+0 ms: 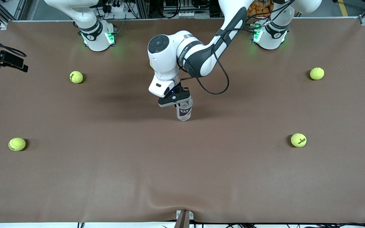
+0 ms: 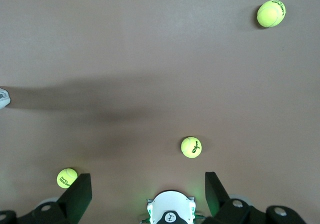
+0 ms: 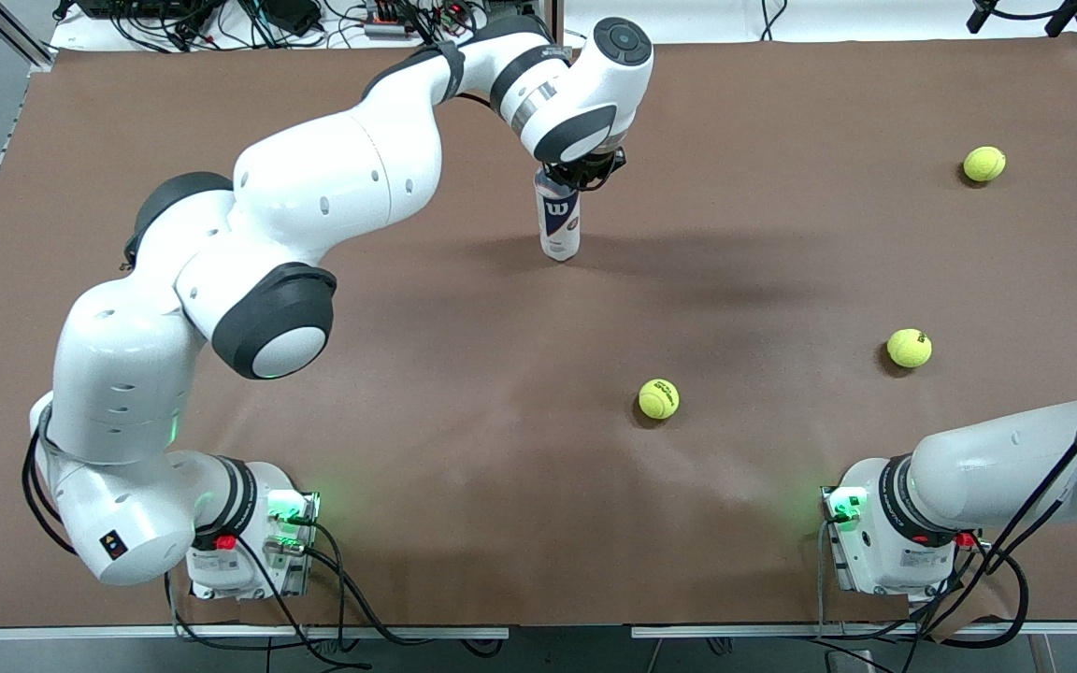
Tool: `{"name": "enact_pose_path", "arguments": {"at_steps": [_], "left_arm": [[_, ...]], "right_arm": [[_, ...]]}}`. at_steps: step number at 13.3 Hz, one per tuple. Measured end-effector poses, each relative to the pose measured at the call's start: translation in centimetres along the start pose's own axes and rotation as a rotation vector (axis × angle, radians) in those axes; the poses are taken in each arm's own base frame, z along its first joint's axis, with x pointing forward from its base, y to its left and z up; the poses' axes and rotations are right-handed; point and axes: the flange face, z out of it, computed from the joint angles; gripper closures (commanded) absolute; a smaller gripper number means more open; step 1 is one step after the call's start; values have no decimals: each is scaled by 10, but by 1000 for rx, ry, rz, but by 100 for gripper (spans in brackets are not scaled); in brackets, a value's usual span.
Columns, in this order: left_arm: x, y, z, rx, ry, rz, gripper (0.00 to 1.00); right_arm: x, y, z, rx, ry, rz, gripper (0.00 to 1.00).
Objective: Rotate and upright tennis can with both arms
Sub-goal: 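Lower the upright can onto the table with the left gripper, then open the left gripper and withdraw it from the can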
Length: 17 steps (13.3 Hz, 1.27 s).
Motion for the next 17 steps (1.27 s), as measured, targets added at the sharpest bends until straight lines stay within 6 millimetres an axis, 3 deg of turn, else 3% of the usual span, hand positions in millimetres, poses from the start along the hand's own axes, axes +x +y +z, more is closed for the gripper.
{"name": "enact_pose_path", "arguments": {"at_steps": [3, 4, 5, 7, 9, 13, 17], "left_arm": [[2, 1, -4, -8, 4, -2, 71], [3, 0, -8, -12, 6, -4, 62], [4, 0, -13, -19, 9, -5, 41], [7, -1, -26, -36, 17, -10, 36], [11, -3, -43, -57, 28, -17, 2], [29, -19, -96, -111, 57, -48, 0], [82, -61, -129, -118, 75, -86, 0]], "right_arm": [[0, 0, 0, 0, 0, 0, 0], [0, 0, 0, 0, 0, 0, 0], [0, 0, 0, 0, 0, 0, 0], [0, 0, 0, 0, 0, 0, 0], [0, 0, 0, 0, 0, 0, 0], [0, 0, 0, 0, 0, 1, 0], [0, 1, 0, 0, 0, 1, 0]]}}
